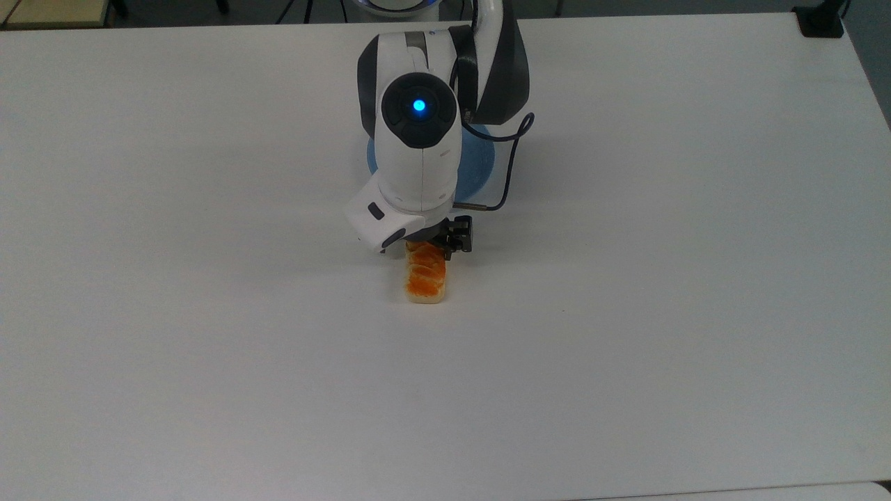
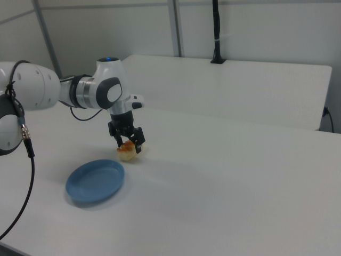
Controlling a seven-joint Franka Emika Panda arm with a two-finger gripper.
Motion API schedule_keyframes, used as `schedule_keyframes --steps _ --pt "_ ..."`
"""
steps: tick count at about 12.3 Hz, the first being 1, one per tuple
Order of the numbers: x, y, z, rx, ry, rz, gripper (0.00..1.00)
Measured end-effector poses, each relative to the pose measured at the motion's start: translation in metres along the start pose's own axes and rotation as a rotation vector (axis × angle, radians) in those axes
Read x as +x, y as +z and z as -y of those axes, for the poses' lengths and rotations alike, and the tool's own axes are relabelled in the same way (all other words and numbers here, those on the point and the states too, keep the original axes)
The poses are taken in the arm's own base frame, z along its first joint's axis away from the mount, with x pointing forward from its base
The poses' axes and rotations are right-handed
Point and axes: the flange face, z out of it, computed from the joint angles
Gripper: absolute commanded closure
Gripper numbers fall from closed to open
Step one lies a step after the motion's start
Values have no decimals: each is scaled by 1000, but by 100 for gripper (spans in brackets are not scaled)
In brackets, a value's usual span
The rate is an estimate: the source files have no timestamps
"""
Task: Put the bread on a plate
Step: 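Close the gripper on the bread roll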
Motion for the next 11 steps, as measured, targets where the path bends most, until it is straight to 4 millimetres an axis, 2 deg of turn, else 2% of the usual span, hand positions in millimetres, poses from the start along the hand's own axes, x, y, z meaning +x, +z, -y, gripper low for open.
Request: schedule_keyframes --steps 2,5,9,11 --pt "8 9 5 12 35 -54 16" --pt "10 21 8 14 51 -58 56" --pt "12 15 8 17 51 -70 57" --pt "9 -2 6 22 53 -90 57"
